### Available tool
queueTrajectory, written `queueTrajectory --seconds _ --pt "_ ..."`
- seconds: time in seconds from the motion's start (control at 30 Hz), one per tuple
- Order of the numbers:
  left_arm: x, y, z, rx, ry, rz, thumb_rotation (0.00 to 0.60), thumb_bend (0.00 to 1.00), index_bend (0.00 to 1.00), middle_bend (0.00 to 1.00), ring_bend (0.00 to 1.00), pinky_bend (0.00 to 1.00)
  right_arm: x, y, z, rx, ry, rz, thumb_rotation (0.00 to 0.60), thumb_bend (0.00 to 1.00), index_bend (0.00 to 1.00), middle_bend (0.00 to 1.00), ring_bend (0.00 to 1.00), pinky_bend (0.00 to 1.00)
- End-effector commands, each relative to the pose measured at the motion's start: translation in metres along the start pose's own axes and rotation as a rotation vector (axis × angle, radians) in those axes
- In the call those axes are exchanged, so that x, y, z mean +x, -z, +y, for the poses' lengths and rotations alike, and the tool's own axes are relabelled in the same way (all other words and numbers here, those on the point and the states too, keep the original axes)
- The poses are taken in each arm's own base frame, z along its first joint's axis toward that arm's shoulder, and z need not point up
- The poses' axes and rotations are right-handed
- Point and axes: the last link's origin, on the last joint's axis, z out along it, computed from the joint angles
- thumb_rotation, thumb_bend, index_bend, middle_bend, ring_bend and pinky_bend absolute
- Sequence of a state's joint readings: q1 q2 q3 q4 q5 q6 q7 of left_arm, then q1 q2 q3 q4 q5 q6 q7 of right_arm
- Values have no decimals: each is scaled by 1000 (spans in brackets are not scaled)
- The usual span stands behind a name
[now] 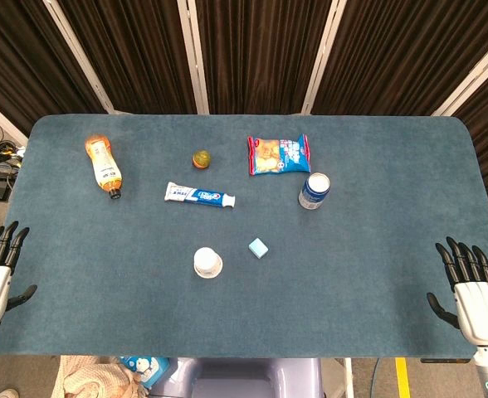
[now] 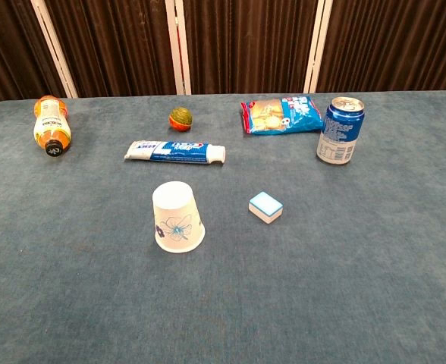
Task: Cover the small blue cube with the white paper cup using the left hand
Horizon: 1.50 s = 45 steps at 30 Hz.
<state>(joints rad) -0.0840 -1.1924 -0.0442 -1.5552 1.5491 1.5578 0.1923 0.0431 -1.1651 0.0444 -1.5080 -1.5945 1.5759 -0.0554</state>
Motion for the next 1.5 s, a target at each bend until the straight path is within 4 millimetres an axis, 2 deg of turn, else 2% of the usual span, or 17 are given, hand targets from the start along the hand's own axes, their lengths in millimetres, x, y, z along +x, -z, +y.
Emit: queueTrajectory --seconds 0.03,0.53,0.7,0.8,0.93,1.07,1.27,1.5 --pt "0 0 0 -1 -1 -2 600 0 0 0 0 0 0 0 0 -1 0 0 600 309 0 0 0 45" --pt "-3 0 2 -12 -3 -36 600 0 0 0 0 0 -3 0 -1 0 2 -20 600 309 0 0 0 44" --pt "-2 -8 12 -62 -26 -65 600 12 0 0 0 9 -5 2 -2 2 1 -29 600 308 0 0 0 45" --pt "4 -24 29 -133 -81 -55 600 28 0 0 0 32 -4 2 -3 6 2 -29 600 309 0 0 0 44" --pt "12 -51 60 -209 -109 -59 600 50 0 2 3 137 -5 2 -5 15 2 -31 600 308 0 0 0 45" --pt "19 -73 92 -284 -125 -88 600 84 7 99 55 202 -6 1 -6 20 4 -43 600 309 0 0 0 44" --pt "19 -98 142 -374 -142 -139 600 100 42 124 59 207 -5 2 -6 26 -5 -46 600 310 0 0 0 45" --pt "5 -113 191 -441 -166 -184 600 131 59 147 62 207 -6 3 -6 29 -17 -58 600 309 0 0 0 44"
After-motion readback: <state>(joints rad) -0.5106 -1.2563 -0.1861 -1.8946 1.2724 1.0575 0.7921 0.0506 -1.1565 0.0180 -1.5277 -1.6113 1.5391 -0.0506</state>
